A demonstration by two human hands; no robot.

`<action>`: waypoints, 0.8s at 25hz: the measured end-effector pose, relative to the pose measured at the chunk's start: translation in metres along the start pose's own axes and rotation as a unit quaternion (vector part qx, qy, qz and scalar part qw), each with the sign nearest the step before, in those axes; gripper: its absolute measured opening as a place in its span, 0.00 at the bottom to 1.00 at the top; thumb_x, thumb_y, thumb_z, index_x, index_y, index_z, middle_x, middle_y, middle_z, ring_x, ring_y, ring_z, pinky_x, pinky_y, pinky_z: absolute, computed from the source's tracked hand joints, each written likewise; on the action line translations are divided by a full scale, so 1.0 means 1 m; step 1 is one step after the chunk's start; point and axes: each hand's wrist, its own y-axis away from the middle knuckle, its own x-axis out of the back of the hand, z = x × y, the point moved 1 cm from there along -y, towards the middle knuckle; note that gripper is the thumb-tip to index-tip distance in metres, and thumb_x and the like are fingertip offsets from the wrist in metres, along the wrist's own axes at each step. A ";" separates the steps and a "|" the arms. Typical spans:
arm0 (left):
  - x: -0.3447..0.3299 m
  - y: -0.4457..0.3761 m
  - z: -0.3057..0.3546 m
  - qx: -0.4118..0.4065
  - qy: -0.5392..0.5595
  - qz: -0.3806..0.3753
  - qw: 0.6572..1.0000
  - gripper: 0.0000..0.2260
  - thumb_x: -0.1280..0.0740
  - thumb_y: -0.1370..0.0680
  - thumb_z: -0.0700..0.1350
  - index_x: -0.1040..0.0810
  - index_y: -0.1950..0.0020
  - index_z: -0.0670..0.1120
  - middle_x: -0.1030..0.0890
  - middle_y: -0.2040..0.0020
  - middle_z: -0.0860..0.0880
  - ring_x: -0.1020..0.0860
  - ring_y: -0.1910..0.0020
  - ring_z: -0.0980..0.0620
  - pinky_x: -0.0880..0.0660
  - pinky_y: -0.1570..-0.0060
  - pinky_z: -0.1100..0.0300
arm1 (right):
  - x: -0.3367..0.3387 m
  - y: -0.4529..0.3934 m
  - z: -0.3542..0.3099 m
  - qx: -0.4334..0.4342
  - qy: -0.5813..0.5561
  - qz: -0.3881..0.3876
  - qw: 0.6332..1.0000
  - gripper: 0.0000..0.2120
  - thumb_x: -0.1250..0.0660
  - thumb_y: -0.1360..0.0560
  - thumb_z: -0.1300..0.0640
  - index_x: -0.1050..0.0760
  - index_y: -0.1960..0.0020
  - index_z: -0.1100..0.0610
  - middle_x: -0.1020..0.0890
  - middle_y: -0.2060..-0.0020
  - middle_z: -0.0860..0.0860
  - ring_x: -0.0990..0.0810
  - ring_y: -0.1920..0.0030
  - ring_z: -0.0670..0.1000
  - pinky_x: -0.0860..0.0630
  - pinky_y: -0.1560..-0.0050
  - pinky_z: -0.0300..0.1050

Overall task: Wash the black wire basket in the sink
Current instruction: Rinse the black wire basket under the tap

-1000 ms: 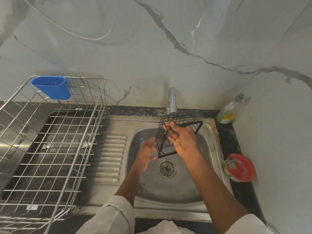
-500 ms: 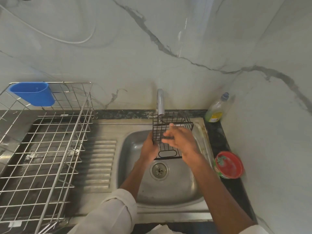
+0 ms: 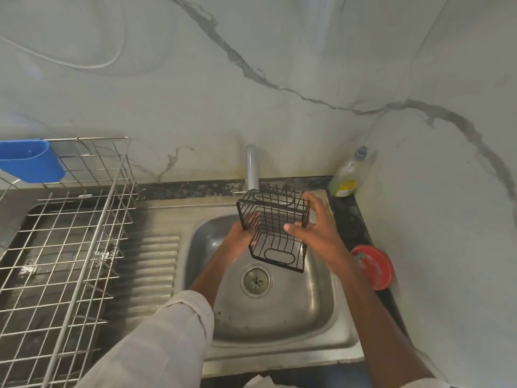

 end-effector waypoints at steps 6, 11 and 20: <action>-0.004 -0.009 0.017 -0.019 -0.042 0.004 0.999 0.18 0.32 0.16 0.40 0.23 0.26 0.44 0.17 0.33 0.45 0.20 0.33 0.48 0.26 0.30 0.53 | -0.002 -0.002 0.003 -0.026 0.010 0.066 0.997 0.41 0.16 0.38 0.53 0.32 0.31 0.40 0.23 0.38 0.39 0.19 0.38 0.51 0.14 0.50 0.57; 0.000 0.009 0.016 -0.018 0.040 0.030 0.999 0.14 0.33 0.19 0.34 0.16 0.39 0.49 0.13 0.40 0.48 0.16 0.38 0.48 0.23 0.31 0.45 | -0.015 0.014 0.009 -0.058 0.040 0.140 0.988 0.46 0.17 0.43 0.42 0.33 0.29 0.41 0.26 0.36 0.44 0.21 0.39 0.51 0.14 0.54 0.56; 0.024 0.072 0.003 0.004 0.178 0.093 0.980 0.19 0.41 0.18 0.30 0.17 0.43 0.49 0.11 0.50 0.54 0.15 0.47 0.58 0.23 0.38 0.57 | -0.046 0.037 -0.013 0.014 0.140 0.053 0.989 0.45 0.16 0.37 0.50 0.34 0.26 0.51 0.29 0.37 0.50 0.26 0.38 0.50 0.25 0.41 0.45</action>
